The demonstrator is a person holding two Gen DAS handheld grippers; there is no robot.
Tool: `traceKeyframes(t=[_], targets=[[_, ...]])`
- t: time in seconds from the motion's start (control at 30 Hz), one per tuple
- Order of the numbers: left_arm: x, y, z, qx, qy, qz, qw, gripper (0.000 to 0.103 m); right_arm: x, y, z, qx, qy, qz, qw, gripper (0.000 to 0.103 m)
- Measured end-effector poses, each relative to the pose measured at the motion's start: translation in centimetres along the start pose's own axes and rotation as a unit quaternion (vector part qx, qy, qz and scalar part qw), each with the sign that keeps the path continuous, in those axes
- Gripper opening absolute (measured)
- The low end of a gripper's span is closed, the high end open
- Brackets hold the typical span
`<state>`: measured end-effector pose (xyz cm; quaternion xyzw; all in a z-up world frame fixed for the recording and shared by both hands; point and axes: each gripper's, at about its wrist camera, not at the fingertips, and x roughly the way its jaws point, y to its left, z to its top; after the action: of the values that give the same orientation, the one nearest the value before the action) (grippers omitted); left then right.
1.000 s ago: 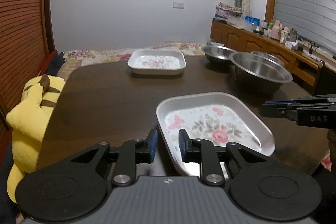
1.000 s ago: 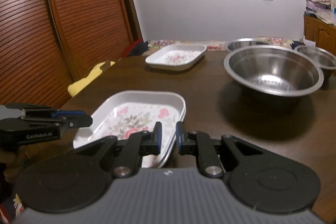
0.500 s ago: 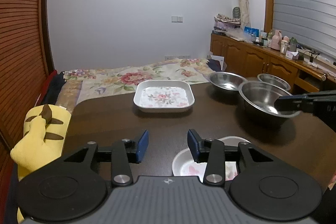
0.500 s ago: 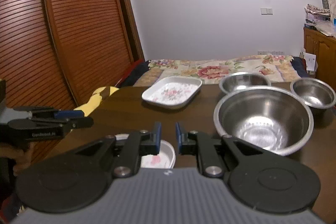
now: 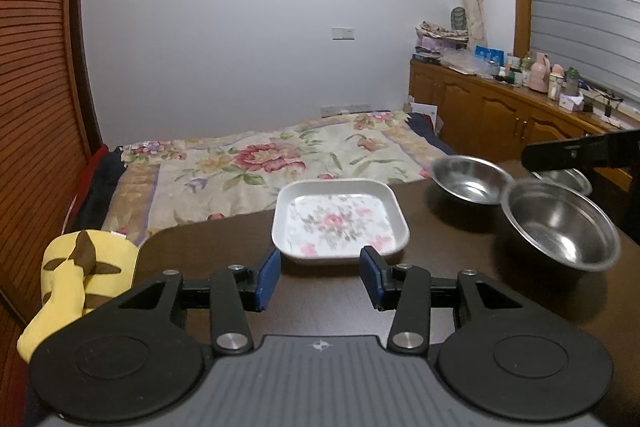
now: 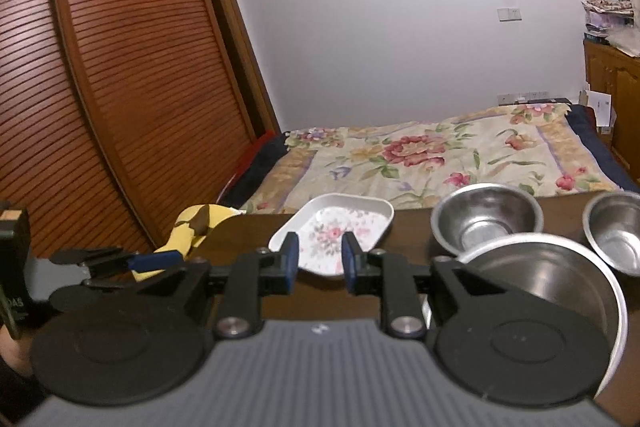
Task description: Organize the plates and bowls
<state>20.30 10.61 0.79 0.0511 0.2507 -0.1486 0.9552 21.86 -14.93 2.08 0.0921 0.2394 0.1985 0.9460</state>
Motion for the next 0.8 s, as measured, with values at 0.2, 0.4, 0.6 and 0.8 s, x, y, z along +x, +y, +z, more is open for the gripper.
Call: traceKeyframes(t=[0.2,0.4,0.6,0.8], targets=[[3.8,1.3,0.9,-0.004,0.009,-0.002,0.9999,0.046,4.4,0.8,0.7,-0.022,0.032,-0.03,0.999,0.024],[7.9,2.6,0.4,-0.023,0.04,-0.007,0.9989,0.044,9.9,-0.5,0.7,-0.017,0.093,-0.062,0.994,0.024],[10.6,4.0,0.3,-0.038,0.048,0.005,0.9981,0.04,12.2,-1.3,0.1,0.007,0.126,-0.077,0.989,0.032],[12.1,4.3,0.5,-0.04,0.054,0.004,0.9977,0.037,14.0,-1.2,0.1,0.01,0.144,-0.093,0.985,0.032]])
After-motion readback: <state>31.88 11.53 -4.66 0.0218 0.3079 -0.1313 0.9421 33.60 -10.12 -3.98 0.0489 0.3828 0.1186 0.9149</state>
